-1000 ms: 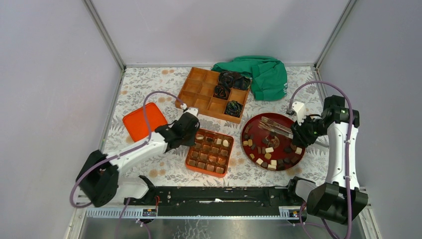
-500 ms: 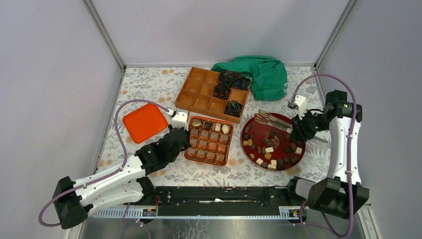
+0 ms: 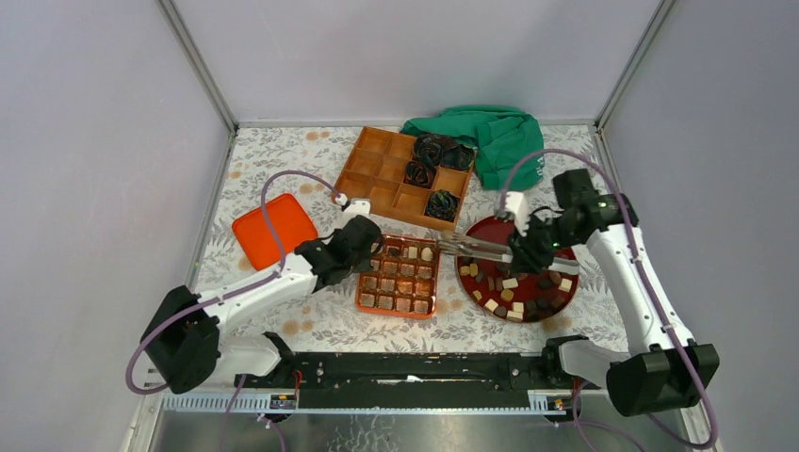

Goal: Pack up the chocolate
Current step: Adjust the packing box at the center of the board.

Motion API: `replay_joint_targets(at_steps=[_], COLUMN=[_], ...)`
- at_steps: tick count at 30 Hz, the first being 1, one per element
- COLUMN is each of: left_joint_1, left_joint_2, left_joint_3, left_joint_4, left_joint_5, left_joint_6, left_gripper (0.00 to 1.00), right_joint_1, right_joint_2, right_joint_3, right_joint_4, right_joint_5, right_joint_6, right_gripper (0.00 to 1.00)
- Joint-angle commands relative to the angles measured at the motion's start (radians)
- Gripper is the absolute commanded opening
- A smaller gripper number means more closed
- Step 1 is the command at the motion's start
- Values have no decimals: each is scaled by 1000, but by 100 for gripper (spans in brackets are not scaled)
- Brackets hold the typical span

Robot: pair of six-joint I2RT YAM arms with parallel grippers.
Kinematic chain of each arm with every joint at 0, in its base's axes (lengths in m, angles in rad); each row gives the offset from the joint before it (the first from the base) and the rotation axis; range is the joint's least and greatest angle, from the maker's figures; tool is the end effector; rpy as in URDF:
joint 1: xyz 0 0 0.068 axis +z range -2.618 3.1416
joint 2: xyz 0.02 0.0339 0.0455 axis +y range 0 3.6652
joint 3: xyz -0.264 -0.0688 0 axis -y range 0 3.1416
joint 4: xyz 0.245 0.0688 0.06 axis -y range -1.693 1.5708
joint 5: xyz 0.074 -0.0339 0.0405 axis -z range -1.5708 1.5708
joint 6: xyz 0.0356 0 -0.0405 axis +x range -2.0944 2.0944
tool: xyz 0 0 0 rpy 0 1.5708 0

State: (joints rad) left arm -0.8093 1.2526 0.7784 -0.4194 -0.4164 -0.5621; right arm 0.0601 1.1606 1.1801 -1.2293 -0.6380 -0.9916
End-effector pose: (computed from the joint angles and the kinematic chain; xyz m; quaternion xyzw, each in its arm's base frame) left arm 0.1826 -0.1707 0.2227 0.0456 0.9243 -0.0549 0.3750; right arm 0.1931 0.0329 0.3244 -0.5176 0.7797 0.1991 0.2909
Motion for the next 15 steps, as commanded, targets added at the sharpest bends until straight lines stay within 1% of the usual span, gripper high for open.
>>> replay_joint_targets(at_steps=[1, 4, 10, 12, 13, 15], left_joint_1=[80, 96, 114, 122, 127, 135], left_joint_2=[34, 67, 104, 105, 104, 98], left_joint_3=[32, 26, 7, 2, 0, -7], left_joint_4=[-3, 1, 19, 22, 22, 25], left_joint_5=[161, 186, 222, 230, 233, 234], left_joint_6=[-65, -59, -45, -41, -39, -41], left_gripper=[0, 0, 0, 7, 14, 31], right_joint_1=[185, 296, 401, 425, 431, 435], right_joint_2=[6, 39, 128, 155, 165, 167], right_joint_3=[-20, -25, 4, 9, 11, 12], right_joint_4=[137, 170, 183, 185, 185, 181], right_joint_5=[81, 157, 239, 275, 290, 305], right_joint_6=[157, 182, 197, 201, 202, 198], right_gripper=[0, 1, 2, 3, 4, 5])
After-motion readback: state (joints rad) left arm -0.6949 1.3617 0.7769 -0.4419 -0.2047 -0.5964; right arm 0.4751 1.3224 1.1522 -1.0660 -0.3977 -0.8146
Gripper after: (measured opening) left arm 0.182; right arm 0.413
